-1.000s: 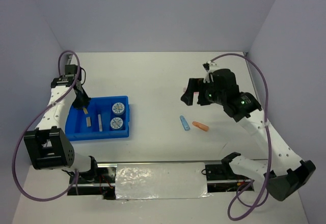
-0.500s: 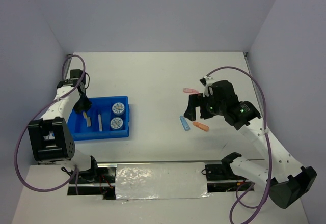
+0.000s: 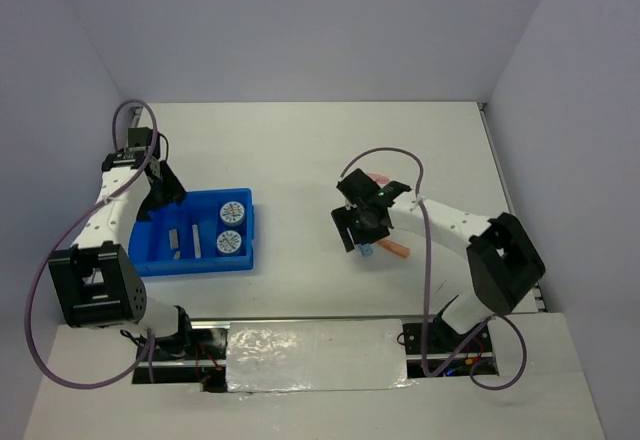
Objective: Sort the stationery into containers
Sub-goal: Pick up the pen from the center of the board.
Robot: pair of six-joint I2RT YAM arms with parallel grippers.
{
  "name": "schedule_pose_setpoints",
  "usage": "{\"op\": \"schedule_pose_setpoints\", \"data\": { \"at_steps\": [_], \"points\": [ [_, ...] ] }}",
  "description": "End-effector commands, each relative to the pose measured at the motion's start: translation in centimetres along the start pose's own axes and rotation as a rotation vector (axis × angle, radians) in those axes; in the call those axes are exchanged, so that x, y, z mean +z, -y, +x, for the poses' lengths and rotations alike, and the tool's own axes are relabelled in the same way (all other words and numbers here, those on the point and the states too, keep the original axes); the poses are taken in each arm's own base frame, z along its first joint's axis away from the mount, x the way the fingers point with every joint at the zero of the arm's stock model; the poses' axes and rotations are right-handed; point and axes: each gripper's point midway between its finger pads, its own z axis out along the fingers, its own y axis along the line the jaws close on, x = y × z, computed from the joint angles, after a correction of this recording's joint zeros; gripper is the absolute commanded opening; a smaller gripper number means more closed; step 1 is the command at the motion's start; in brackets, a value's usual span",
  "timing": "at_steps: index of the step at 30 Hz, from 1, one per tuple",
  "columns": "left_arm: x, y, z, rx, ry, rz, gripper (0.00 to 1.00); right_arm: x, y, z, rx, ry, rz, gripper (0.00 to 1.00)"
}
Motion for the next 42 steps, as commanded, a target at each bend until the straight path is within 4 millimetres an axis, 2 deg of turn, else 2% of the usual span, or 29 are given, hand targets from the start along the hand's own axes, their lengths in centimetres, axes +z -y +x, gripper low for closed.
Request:
{"op": "schedule_pose_setpoints", "data": {
  "at_steps": [1,2,4,8,11,16,18,20,21,22,23,24,25,26,27,28,30,33,35,37,41,42],
  "points": [
    [-5.6,2.0,-3.4,-0.009,0.114,0.191,0.82,0.9,0.8,-3.0,0.016,0.078,0.082,0.7],
    [-6.8,3.1,-3.6,0.002,0.125,0.27,0.83,1.8,1.1,-2.7,0.015,0.061,0.101,0.7],
    [-8.7,3.9,-4.1,0.036,0.141,0.338,0.85,2.6,1.3,-2.2,0.012,0.041,0.11,0.68],
    [-12.2,5.0,-3.9,0.078,0.179,0.461,0.89,4.8,1.9,-0.7,0.012,-0.009,0.131,0.65],
    [-14.3,6.0,-3.0,0.11,0.196,0.559,0.9,6.0,1.7,-0.1,0.013,-0.028,0.121,0.6],
    [-16.5,7.5,-0.9,0.18,0.174,0.678,0.91,7.4,1.4,0.4,0.04,-0.04,0.086,0.5],
    [-17.1,7.8,-0.3,0.197,0.171,0.707,0.91,7.5,1.2,0.7,0.044,-0.045,0.074,0.41],
    [-18.2,8.8,0.9,0.215,0.143,0.777,0.91,7.4,0.6,0.5,0.053,-0.035,0.054,0.18],
    [-18.4,9.4,1.9,0.225,0.116,0.809,0.91,7.2,-0.1,0.4,0.047,-0.024,0.038,0.03],
    [-19.9,10.9,3.2,0.26,0.099,0.903,0.91,6.2,-1.1,-0.7,0.039,0.019,-0.004,0.02],
    [-20.1,11.8,4.4,0.246,0.055,0.949,0.92,5.4,-2.1,-1.3,0.028,0.051,-0.039,0.02],
    [-21.4,13.0,6.0,0.277,0.028,1.021,0.92,4.4,-4.0,-2.3,0.008,0.095,-0.118,0.02],
    [-23.6,14.2,6.5,0.292,0.044,1.14,0.93,1.5,-6.6,-3.7,-0.011,0.163,-0.261,0.03],
    [-23.8,15.0,7.8,0.254,-0.02,1.188,0.93,-0.3,-8.1,-4.6,-0.021,0.211,-0.34,0.03],
    [-25.4,15.5,8.8,0.261,-0.035,1.262,0.93,-2.4,-9.8,-6.3,-0.017,0.296,-0.433,0.04],
    [-26.1,16.0,9.2,0.249,-0.049,1.308,0.93,-5.4,-10.9,-7.3,-0.026,0.372,-0.508,0.04],
    [-27.8,16.9,9.6,0.2,-0.071,1.384,0.95,-8.9,-11.6,-9.5,-0.014,0.462,-0.537,0.05],
    [-29.4,17.8,10.0,0.169,-0.111,1.419,0.95,-12.0,-12.6,-11.4,-0.036,0.524,-0.543,0.05],
    [-30.5,18.3,10.3,0.186,-0.115,1.429,0.95,-13.0,-13.4,-12.0,-0.064,0.543,-0.537,0.05],
    [-30.7,18.8,10.5,0.202,-0.122,1.419,0.95,-14.2,-14.4,-12.5,-0.098,0.548,-0.528,0.05],
    [-29.1,19.2,10.9,0.206,-0.15,1.343,0.91,-16.7,-15.3,-13.8,-0.125,0.599,-0.523,0.05],
    [-28.9,19.2,10.9,0.204,-0.15,1.339,0.87,-16.9,-15.5,-13.9,-0.13,0.6,-0.522,0.05]
  ]
}}
